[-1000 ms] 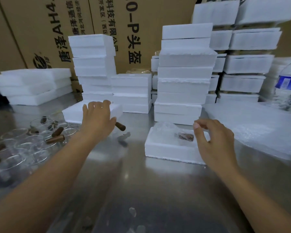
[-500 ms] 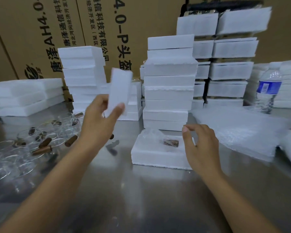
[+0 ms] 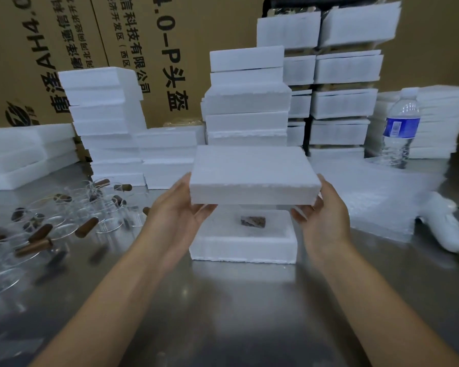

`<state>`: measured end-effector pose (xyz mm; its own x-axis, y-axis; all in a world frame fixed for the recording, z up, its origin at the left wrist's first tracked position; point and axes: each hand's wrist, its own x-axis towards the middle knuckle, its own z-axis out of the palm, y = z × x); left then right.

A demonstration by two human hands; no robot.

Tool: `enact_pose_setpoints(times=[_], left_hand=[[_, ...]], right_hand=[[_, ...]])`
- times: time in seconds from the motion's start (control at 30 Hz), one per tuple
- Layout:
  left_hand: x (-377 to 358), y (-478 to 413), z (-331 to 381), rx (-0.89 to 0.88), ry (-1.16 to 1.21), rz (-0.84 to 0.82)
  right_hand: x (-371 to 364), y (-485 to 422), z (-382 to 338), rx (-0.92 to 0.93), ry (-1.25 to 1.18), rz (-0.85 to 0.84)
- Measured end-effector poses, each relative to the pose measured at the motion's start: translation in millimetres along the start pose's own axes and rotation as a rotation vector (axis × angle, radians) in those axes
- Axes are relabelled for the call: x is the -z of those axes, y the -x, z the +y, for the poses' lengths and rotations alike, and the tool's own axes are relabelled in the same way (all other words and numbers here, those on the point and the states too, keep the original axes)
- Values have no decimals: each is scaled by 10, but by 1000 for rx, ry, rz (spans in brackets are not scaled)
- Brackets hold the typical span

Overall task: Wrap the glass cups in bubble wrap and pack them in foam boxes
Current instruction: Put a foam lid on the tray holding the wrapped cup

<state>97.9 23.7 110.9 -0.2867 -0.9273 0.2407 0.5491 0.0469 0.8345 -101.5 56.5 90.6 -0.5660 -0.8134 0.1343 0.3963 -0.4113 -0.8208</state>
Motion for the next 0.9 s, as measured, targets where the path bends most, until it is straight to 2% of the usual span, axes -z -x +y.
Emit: enact_pose_setpoints(times=[0.07, 0.13, 0.33, 0.47, 0.63, 0.8, 0.9], left_hand=[[60, -42, -46, -99, -210, 108], [135, -44, -85, -148, -337, 140], [260, -24, -158, -134, -351, 216], [323, -58, -222, -90, -363, 251], [384, -81, -260, -82, -343, 212], [430, -54, -242, -82, -434, 113], [427, -55, -224, -80, -501, 112]], right_hand=[[1, -13, 5, -41, -8, 17], [-13, -7, 22, -32, 43, 37], [-30, 57, 91, 43, 290, 137], [-45, 80, 113, 30, 329, 153], [-5, 93, 158, 50, 441, 119], [-32, 109, 182, 70, 419, 126], [-40, 104, 182, 96, 404, 103]])
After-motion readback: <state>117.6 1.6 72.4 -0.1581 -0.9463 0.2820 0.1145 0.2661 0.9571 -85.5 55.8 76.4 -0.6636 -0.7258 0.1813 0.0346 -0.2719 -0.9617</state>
